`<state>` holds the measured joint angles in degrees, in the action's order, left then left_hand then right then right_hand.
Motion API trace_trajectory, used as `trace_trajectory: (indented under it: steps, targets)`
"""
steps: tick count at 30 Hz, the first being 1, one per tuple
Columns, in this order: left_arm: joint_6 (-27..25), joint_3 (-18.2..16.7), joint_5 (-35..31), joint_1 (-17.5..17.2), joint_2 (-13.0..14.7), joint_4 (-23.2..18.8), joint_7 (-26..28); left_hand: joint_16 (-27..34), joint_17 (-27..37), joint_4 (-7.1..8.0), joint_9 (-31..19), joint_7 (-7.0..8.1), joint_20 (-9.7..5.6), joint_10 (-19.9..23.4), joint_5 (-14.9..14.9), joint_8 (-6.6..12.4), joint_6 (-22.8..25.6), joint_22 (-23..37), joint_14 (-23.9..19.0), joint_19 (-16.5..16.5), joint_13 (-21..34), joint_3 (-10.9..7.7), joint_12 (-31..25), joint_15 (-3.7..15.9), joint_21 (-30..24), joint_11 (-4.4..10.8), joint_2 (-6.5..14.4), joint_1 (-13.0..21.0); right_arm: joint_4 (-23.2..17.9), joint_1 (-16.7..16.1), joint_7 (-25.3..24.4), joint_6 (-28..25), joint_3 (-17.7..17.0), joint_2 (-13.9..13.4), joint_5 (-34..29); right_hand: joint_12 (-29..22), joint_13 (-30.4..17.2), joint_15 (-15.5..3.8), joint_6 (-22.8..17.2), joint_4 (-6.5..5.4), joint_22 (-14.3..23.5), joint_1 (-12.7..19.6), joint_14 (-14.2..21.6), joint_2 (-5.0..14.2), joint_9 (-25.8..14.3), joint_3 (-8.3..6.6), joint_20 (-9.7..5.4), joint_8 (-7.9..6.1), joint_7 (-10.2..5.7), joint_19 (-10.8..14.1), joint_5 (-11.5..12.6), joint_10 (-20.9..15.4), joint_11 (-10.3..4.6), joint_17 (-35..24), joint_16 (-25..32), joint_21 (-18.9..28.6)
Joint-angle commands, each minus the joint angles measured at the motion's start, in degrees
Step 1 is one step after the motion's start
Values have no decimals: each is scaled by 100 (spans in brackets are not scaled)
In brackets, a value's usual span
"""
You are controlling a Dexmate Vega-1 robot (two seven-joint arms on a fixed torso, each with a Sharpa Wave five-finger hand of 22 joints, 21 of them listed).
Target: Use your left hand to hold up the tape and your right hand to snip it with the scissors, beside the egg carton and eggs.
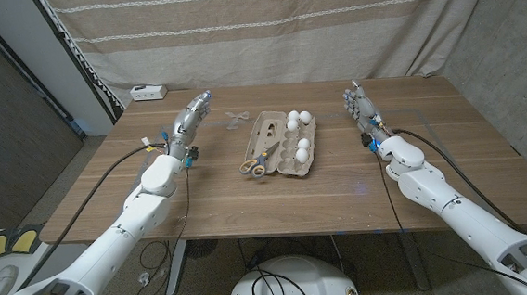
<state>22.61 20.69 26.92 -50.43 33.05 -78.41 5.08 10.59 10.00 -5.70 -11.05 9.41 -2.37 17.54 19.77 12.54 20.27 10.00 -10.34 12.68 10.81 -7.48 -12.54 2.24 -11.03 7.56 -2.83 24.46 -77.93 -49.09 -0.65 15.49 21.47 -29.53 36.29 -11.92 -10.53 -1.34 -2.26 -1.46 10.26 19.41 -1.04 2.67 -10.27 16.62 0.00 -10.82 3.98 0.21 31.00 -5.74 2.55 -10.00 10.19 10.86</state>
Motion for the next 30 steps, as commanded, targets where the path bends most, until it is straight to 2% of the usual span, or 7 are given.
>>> trace_trajectory:
  steps: [1, 16, 21, 23, 26, 30]
  targets:
    - [81, -20, -226, -29, 129, -128, 47, -10, 25, -32, -10, 10, -247, 21, 48, 46, 105, 15, 51, -29, 29, -34, 24, 589, 4, -18, 15, 64, -76, -76, -47, -6, 18, 10, -10, -34, -17, -52, 12, 32, 8, 75, -13, 14, -29, 29, 1, -28, 8, -11, 39, 0, -4, -25, 31, 37]
    - [229, 86, -649, 89, 359, -172, -138, -10, 23, -97, -9, 30, -278, 72, 77, 77, 259, 10, 93, -49, 29, -77, 15, 634, 6, 12, 31, 161, -184, -162, -62, -15, -25, -87, -16, -37, -17, -55, 13, 39, 9, 88, -23, 25, -29, 26, 5, -28, 4, -18, 42, -5, -26, -25, 27, 37]
    - [402, 97, -761, 119, 287, -104, -67, -4, 22, -117, -9, 34, -292, 115, 86, 81, 296, 9, 86, -42, 30, -90, 2, 658, 1, 30, 34, 191, -184, -162, -49, -8, -55, -113, 1, -36, -17, -55, 12, 40, 9, 90, -21, 27, -29, 26, 6, -28, 2, -19, 42, -3, -15, -25, 28, 37]
    - [613, 89, -911, 150, 149, 24, 137, 9, 22, -138, -10, 57, -300, 167, 99, 111, 393, 8, 59, -40, 31, -106, -14, 691, 0, 62, 40, 226, -132, -143, 16, -9, -65, -101, 58, -37, -17, -46, 11, 41, 9, 91, -22, 28, -29, 26, 5, -28, 3, -20, 42, -4, -13, -25, 27, 36]
    - [701, 100, -1081, 182, 114, 71, 255, 46, 21, -193, -11, 73, -346, 380, 136, 181, 652, 5, -54, 18, 32, -145, -78, 793, -20, 95, 42, 318, -89, -119, 48, -12, -57, -98, 63, -35, -17, -48, 8, 41, 9, 92, -21, 31, -28, 25, 6, -29, 9, -21, 42, -1, -12, -25, 28, 36]
    - [737, 119, -1153, 228, 117, 89, 244, 49, 20, -217, -10, 103, -381, 449, 155, 184, 699, 3, -78, 35, 32, -158, -95, 817, -24, 104, 35, 357, -54, -109, 65, 13, -61, -96, 61, -38, -17, -50, 4, 42, 9, 94, -28, 34, -28, 24, 7, -30, 0, -22, 43, -7, -6, -25, 26, 37]
